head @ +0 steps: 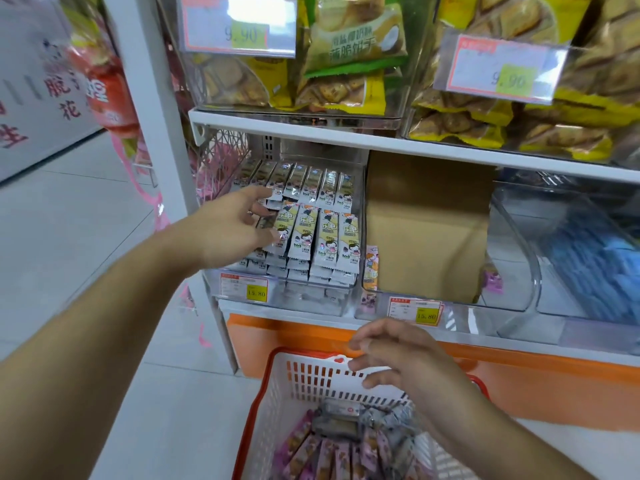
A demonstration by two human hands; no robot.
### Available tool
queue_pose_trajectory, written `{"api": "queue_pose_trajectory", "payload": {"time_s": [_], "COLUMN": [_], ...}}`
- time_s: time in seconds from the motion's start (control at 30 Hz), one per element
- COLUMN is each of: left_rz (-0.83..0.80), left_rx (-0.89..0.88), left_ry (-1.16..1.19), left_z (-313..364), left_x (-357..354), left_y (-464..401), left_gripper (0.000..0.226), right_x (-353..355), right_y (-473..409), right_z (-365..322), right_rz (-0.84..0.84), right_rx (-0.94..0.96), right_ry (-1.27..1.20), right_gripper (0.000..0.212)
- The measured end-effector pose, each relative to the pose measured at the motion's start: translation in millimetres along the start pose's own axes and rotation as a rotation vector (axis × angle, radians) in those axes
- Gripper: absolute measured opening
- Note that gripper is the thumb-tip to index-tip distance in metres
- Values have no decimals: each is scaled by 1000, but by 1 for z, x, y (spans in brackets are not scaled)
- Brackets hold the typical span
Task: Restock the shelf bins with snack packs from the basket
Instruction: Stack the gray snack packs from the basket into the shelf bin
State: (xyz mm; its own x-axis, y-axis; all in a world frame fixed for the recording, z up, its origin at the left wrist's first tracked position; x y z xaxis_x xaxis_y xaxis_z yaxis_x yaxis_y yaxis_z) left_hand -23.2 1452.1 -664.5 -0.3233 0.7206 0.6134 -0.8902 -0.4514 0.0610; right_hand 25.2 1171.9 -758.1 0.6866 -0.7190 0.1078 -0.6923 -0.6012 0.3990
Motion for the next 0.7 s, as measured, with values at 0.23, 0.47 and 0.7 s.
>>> {"api": "queue_pose_trajectory", "payload": {"time_s": [0.23,0.47,0.7], "left_rz": [406,79,34], "left_rx": [19,284,552], "left_ry": [109,-164,-163], "left_z": [-1,-116,-199], "left_x": [-34,-165,-234], "left_y": [83,127,162], "left_gripper": [7,38,76], "right_x": [48,81,56], "right_y": [-27,-35,-54], "right_z": [49,157,231], "right_rz": [157,271,119], "right_rx": [-88,-363,-328], "right_ry": [10,13,548], "right_gripper": [27,14,21]}}
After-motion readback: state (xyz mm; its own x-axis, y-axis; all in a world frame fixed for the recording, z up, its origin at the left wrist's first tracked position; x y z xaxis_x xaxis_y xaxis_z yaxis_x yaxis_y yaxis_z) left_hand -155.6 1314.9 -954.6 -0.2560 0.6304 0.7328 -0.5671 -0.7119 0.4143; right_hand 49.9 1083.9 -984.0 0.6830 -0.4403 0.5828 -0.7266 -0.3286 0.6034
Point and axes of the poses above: each hand's wrist, its own y-axis away from the middle knuckle, its own x-axis out of the back of the hand, z = x × y, the point moved 6 cm from there along -y, towards the middle knuckle, and after that the axes turned 6 degrees about y, right-handed, at the moved point
